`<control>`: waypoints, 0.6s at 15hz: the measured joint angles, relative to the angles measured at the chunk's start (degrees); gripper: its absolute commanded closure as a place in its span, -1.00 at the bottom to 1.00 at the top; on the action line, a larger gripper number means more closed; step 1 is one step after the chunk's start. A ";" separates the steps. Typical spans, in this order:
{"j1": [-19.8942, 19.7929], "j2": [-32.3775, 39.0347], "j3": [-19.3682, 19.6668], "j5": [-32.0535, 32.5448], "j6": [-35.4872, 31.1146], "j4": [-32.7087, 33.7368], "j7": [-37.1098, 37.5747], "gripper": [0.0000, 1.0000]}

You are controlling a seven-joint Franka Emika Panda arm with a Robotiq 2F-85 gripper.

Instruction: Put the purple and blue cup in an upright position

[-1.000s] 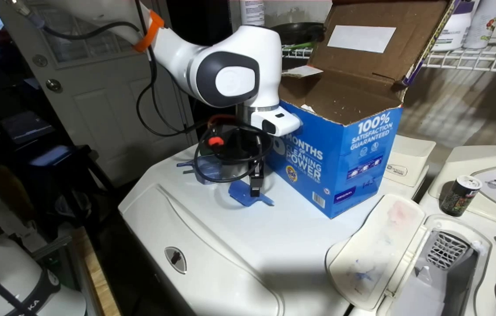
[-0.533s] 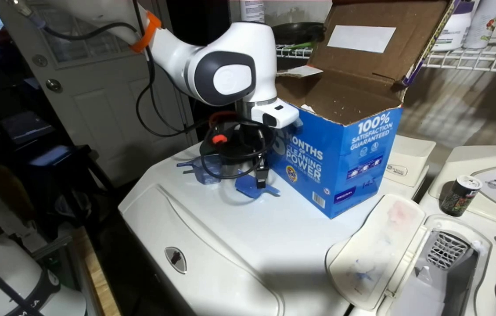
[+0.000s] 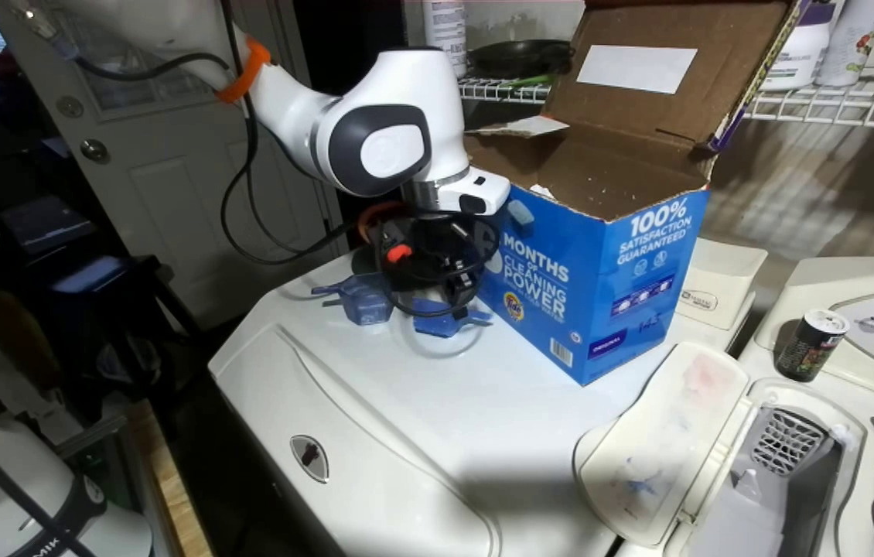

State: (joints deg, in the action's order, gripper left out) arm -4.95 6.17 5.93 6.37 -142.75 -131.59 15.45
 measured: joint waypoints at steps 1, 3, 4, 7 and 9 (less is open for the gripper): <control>0.04 -0.20 -0.09 -0.01 -1.09 -0.49 -1.90 0.95; 0.07 -0.86 -0.39 -0.19 -3.64 -1.73 -5.71 0.94; 0.08 -1.18 -0.55 -0.22 -4.93 -2.40 -7.34 0.93; 0.08 -2.31 -1.03 -1.09 -7.74 -4.36 -11.79 0.27; 0.08 -2.88 -1.28 -2.30 -8.45 -5.54 -14.14 0.09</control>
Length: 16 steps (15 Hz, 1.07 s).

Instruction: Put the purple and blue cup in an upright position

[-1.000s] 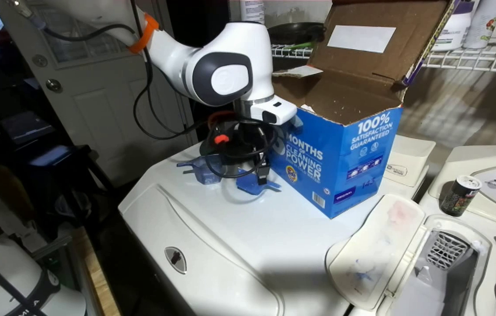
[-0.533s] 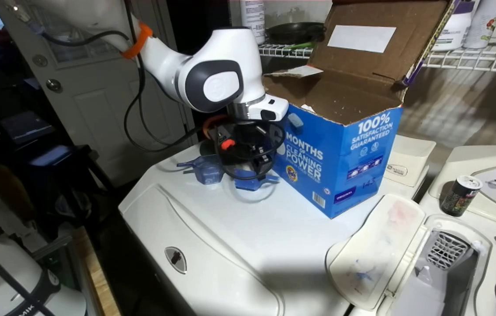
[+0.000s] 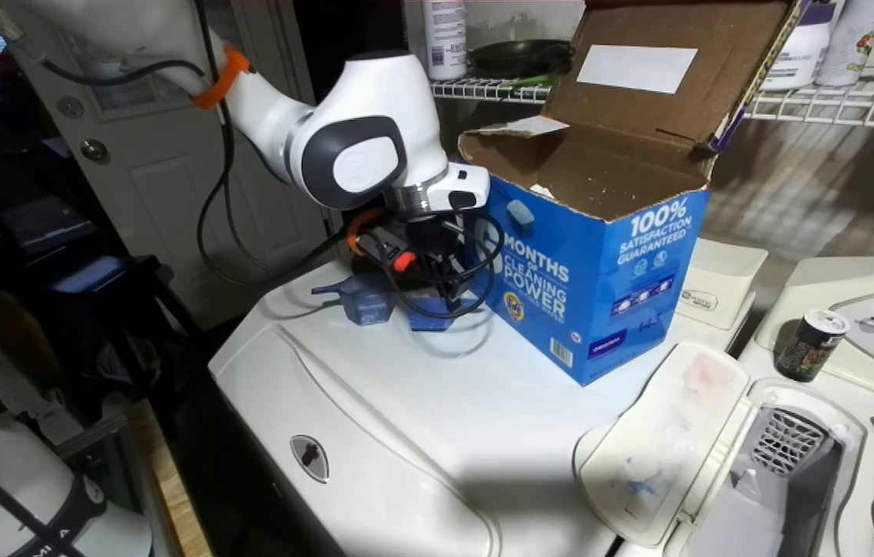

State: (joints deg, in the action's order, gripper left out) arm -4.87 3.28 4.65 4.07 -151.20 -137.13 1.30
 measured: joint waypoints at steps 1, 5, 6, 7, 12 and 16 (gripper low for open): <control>0.00 -0.24 -0.07 -0.39 -0.12 -0.51 -0.86 -0.03; 0.00 -1.37 -0.14 -0.73 -0.15 -2.24 -2.23 -0.59; 0.01 -1.75 -0.15 -0.73 -0.15 -2.58 -2.28 -0.75; 0.01 -2.25 -0.15 -0.73 -0.15 -2.93 -2.30 -0.87; 0.04 -5.87 -0.16 -0.73 -0.18 -5.13 -2.30 -1.00; 0.26 -9.98 -0.32 -0.73 -0.11 -7.39 -2.18 -1.00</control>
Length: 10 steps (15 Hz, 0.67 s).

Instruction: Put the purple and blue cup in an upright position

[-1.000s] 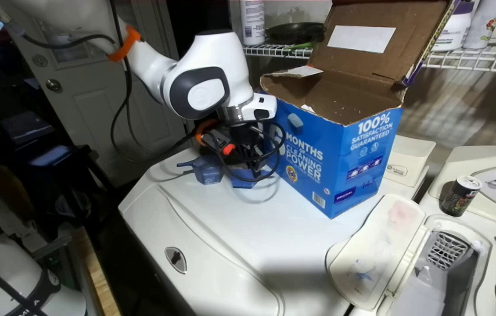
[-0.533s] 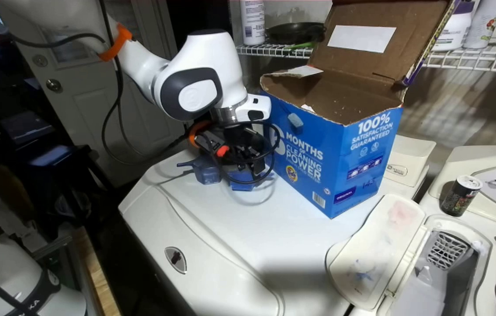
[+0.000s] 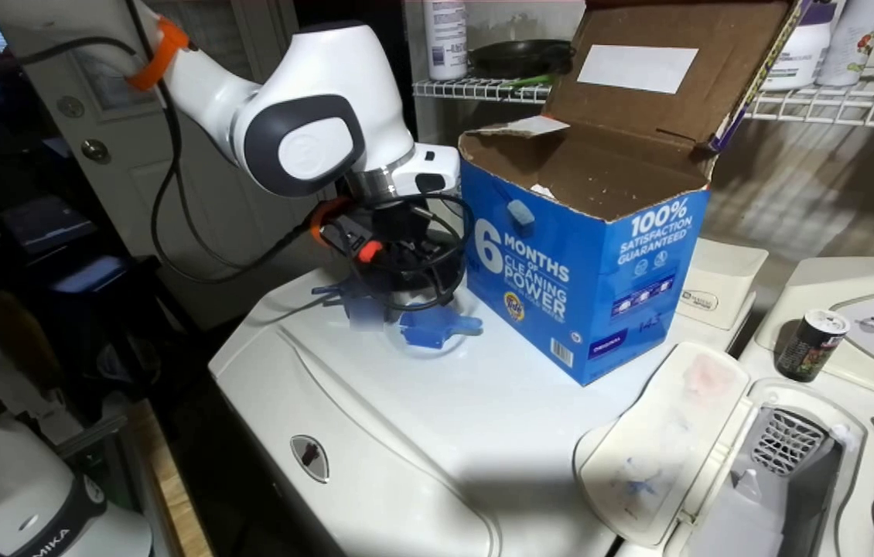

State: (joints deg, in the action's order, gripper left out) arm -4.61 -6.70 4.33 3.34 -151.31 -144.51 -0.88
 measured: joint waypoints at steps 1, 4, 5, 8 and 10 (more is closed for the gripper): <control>0.19 -1.12 -0.08 -0.03 0.23 -0.57 0.01 -1.00; 0.82 -4.69 -0.63 -0.15 1.52 -2.05 0.25 -1.00; 1.05 -5.90 -0.82 -0.15 2.01 -2.46 0.42 -1.00; 1.63 -9.44 -1.64 -0.26 3.95 -3.05 0.81 -1.00; 2.02 -11.67 -2.20 -0.33 4.91 -3.37 1.33 -1.00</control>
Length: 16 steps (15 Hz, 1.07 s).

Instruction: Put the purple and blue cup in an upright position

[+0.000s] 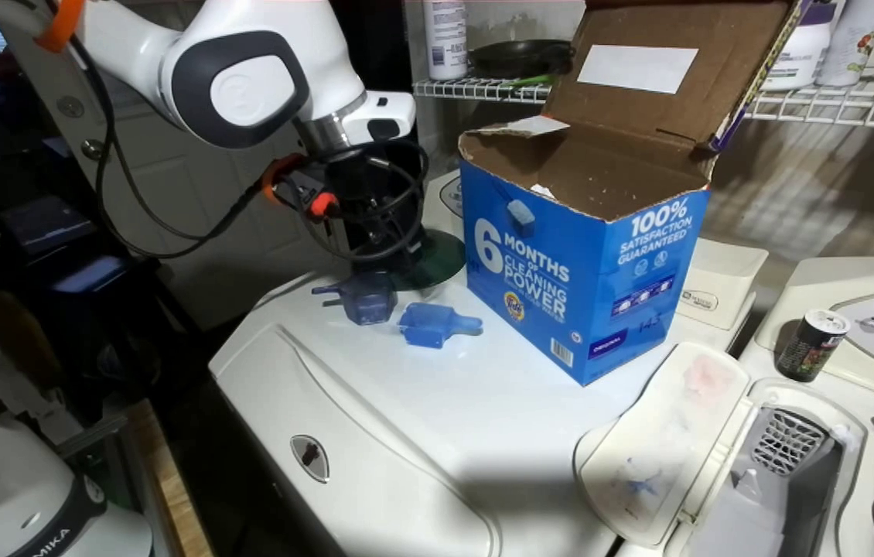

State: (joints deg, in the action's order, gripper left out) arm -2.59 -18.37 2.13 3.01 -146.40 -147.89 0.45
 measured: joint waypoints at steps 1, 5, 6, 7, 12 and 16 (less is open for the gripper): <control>0.09 -1.08 -0.36 -0.05 0.66 -0.13 0.61 -1.00; 0.11 -4.77 -1.62 -0.26 3.78 -0.36 5.08 -1.00; 0.09 -5.58 -1.91 -0.26 4.59 -0.37 6.48 -1.00; 0.07 -6.38 -2.25 -0.26 5.44 -0.37 8.03 -1.00; -0.43 -9.25 -4.13 -0.25 9.65 -0.36 15.54 -1.00; -2.86 -10.90 -6.64 0.02 10.90 -0.39 23.63 -1.00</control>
State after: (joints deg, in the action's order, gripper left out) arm -5.45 -29.27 -4.51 3.04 -135.49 -148.27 24.08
